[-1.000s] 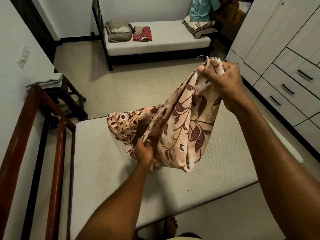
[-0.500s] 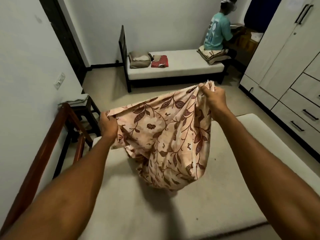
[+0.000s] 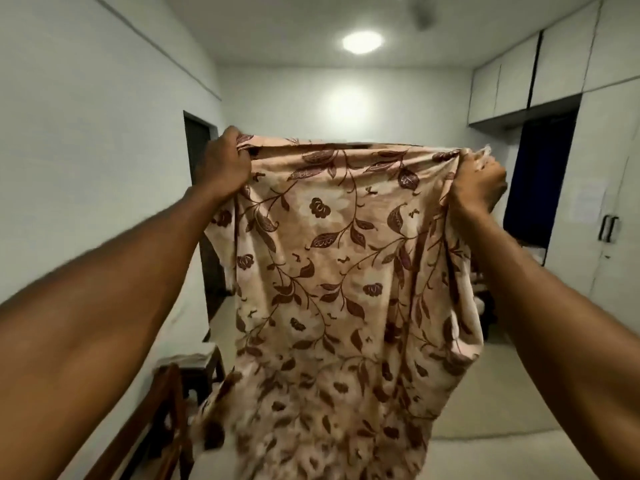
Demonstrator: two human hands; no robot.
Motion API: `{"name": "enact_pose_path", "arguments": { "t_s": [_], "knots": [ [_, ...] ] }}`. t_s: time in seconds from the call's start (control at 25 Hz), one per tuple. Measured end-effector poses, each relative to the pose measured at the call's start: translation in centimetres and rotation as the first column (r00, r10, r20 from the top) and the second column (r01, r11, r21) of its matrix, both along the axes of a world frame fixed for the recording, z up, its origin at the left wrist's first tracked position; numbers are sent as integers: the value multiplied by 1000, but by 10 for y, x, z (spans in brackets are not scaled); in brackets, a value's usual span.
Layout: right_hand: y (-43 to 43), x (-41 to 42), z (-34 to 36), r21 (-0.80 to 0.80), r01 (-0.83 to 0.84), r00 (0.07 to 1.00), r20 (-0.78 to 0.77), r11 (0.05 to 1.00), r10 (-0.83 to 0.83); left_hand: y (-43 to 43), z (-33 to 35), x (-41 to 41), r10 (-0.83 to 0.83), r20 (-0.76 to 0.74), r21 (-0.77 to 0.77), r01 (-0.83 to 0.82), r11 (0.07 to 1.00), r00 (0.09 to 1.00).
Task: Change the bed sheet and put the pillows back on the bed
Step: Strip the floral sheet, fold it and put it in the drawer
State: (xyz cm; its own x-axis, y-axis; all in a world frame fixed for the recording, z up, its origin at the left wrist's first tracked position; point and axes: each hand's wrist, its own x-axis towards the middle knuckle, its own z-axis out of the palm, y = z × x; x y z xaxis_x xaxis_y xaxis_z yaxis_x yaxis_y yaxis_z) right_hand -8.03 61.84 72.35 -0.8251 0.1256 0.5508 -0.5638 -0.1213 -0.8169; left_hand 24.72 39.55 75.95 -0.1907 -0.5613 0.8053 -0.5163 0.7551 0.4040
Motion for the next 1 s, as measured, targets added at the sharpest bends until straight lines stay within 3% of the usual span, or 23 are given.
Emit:
{"name": "enact_pose_path", "arguments": {
  "t_s": [0.2,0.28,0.36,0.44,0.56,0.6,0.72,0.76,0.88,1.0],
  "knots": [
    [28,7,95,14,169,958,-239,985,-161,13,94,2,60,-120,-76,-70,995,991],
    [47,2,108,146,236,915,-367,961,-169,10,105,10,68,-19,-98,-69,993,998],
    [67,-3,107,325,351,846,-512,878,-149,10,102,15,108,155,-104,-93,990,982],
    [81,-6,117,355,436,794,-584,827,-168,12,106,18,85,161,-110,-68,992,983],
    [92,-6,162,206,429,798,-543,880,-262,18,140,18,-14,-65,-182,2,983,998],
    [97,-9,171,232,425,813,-523,875,-256,18,148,19,-27,-54,-193,16,981,998],
    [111,-19,161,442,416,858,-481,795,-181,18,141,20,-131,282,-106,166,980,951],
    [115,-20,154,429,409,856,-487,805,-175,15,137,22,-181,333,-90,222,971,925],
    [119,-27,142,366,347,854,-504,863,-130,3,132,30,-398,126,49,395,917,909],
    [115,-38,128,463,310,868,-494,831,-48,-10,114,31,-392,231,131,370,920,891]
  ]
}}
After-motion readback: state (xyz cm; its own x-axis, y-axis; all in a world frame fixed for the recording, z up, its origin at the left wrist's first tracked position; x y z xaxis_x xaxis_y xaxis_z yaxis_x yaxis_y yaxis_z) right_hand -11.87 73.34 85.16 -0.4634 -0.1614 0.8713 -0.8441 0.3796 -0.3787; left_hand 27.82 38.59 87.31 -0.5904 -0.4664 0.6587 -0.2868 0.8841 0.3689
